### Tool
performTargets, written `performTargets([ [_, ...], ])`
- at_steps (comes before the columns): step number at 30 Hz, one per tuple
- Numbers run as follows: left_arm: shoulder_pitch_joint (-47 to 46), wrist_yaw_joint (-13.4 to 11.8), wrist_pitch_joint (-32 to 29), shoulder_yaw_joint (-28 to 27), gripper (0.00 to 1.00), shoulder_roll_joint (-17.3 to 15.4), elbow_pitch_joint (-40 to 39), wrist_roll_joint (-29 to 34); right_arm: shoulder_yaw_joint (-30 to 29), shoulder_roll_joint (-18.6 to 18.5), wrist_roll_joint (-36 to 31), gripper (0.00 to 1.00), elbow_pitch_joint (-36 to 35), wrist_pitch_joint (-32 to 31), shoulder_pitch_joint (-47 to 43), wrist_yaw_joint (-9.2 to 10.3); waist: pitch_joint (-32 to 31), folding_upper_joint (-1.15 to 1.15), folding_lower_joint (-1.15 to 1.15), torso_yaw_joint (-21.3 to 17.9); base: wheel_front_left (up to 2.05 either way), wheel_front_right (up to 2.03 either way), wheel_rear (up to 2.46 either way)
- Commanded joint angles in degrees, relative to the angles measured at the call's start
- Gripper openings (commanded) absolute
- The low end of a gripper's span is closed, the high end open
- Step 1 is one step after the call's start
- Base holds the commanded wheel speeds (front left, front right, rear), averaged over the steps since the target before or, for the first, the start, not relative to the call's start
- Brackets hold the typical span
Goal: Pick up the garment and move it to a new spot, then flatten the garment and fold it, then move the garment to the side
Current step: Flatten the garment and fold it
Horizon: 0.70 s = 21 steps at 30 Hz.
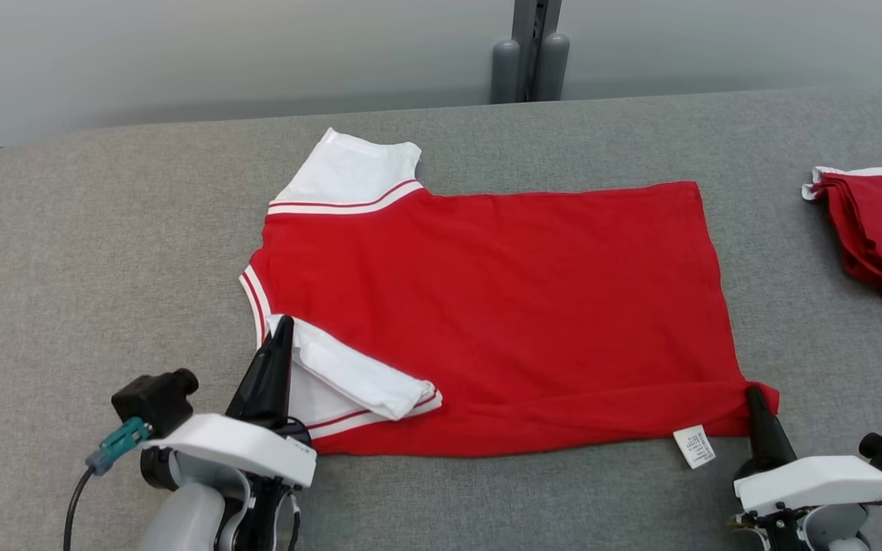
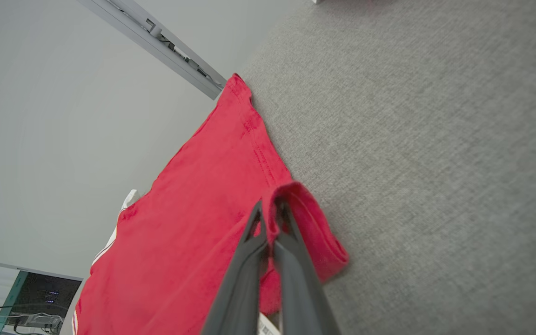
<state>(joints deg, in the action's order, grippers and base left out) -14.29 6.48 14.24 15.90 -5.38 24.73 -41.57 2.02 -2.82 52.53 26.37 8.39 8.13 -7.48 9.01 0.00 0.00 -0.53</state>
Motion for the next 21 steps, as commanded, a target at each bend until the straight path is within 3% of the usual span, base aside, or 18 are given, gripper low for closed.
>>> performTargets([
  [1,-1.68,0.26,0.4,-0.03,0.0,-0.14,1.02,0.41,-0.07,-0.29,0.12,0.0,0.49,0.56,0.76,-0.03,0.11,0.0,0.0,-0.07,0.0,0.0,0.0],
  [9,-6.79,0.84,0.94,-0.57,0.0,0.66,8.55,0.82,1.35,-0.29,1.04,0.0,3.09,1.48,3.54,-0.03,0.37,0.0,0.0,-0.87,0.0,0.0,0.0],
  [17,-8.66,0.98,0.96,-5.6,0.0,1.6,8.48,3.64,3.29,-0.27,1.6,0.0,4.79,0.79,6.38,-0.03,0.82,0.0,0.0,-1.69,0.0,0.0,0.0],
  [18,-8.88,1.0,0.96,-5.74,0.0,1.68,8.72,4.08,3.5,-0.27,1.52,0.07,5.11,0.79,6.91,-0.03,0.86,0.0,0.0,-1.76,0.0,0.0,0.0],
  [19,-9.06,1.02,0.96,-5.83,0.0,1.77,9.03,4.49,3.71,-0.27,1.45,0.22,5.44,0.8,7.4,-0.03,0.9,0.0,0.0,-1.83,0.0,0.0,0.0],
  [20,-9.06,1.02,0.96,-5.83,0.0,1.77,9.03,4.49,3.71,-0.27,1.45,0.22,5.44,0.8,7.4,-0.03,0.9,0.0,0.0,-1.83,0.0,0.0,0.0],
  [21,-9.2,1.0,0.97,-5.9,0.0,1.85,9.33,4.8,3.96,-0.26,1.44,0.38,5.81,0.71,7.88,-0.03,0.95,0.0,0.0,-1.91,0.0,0.0,0.0],
])
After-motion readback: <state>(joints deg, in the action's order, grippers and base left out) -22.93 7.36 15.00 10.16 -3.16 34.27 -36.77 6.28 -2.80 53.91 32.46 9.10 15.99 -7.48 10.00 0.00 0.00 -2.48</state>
